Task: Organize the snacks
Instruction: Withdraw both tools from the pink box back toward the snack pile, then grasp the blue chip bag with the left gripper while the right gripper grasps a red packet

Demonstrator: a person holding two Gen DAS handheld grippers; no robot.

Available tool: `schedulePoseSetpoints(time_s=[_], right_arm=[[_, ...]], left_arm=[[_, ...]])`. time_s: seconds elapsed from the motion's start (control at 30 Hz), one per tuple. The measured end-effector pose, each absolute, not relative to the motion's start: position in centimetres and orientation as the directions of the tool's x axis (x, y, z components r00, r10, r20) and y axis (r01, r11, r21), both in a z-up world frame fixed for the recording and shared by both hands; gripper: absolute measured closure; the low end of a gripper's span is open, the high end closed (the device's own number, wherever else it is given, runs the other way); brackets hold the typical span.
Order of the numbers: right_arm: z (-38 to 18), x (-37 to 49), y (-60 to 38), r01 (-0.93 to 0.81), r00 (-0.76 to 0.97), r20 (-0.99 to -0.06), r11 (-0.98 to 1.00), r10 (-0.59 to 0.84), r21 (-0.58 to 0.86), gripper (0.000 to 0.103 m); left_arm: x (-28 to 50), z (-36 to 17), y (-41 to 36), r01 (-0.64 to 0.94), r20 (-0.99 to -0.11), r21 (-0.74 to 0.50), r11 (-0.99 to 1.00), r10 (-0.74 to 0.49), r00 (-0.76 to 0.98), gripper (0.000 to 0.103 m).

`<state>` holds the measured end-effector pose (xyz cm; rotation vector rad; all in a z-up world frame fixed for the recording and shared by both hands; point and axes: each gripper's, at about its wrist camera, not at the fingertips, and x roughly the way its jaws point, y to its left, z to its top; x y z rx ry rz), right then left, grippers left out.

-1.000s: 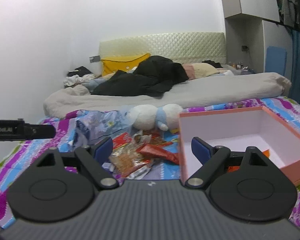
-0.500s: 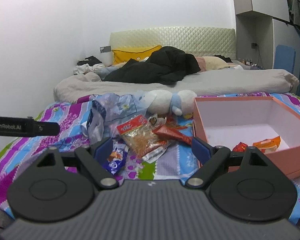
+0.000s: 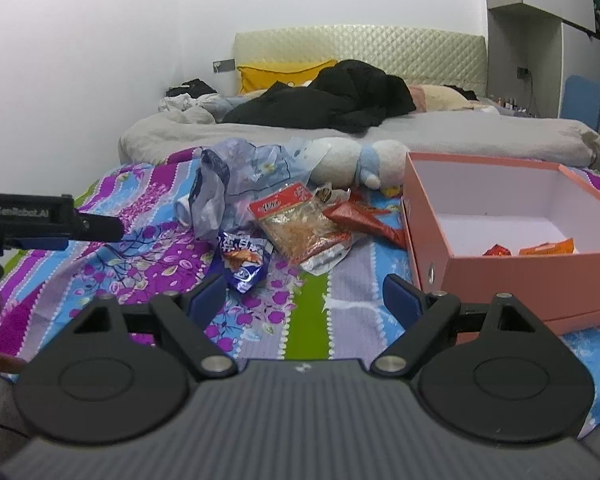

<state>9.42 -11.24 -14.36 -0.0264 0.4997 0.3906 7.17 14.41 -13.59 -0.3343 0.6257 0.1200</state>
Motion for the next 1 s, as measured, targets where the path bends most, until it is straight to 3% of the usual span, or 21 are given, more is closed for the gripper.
schedulePoseSetpoints(time_s=[0.57, 1.0], right_arm=[[-16.0, 13.1, -9.7, -0.402, 0.767, -0.517, 0.913, 0.379, 0.074, 0.016], [-16.9, 20.5, -7.6, -0.391, 0.762, -0.548, 0.920, 0.345, 0.034, 0.017]], left_arm=[[11.0, -17.1, 15.4, -0.243, -0.664, -0.244, 0.939, 0.021, 0.748, 0.002], [18.5, -20.4, 15.5, -0.201, -0.693, -0.292, 0.935, -0.062, 0.718, 0.002]])
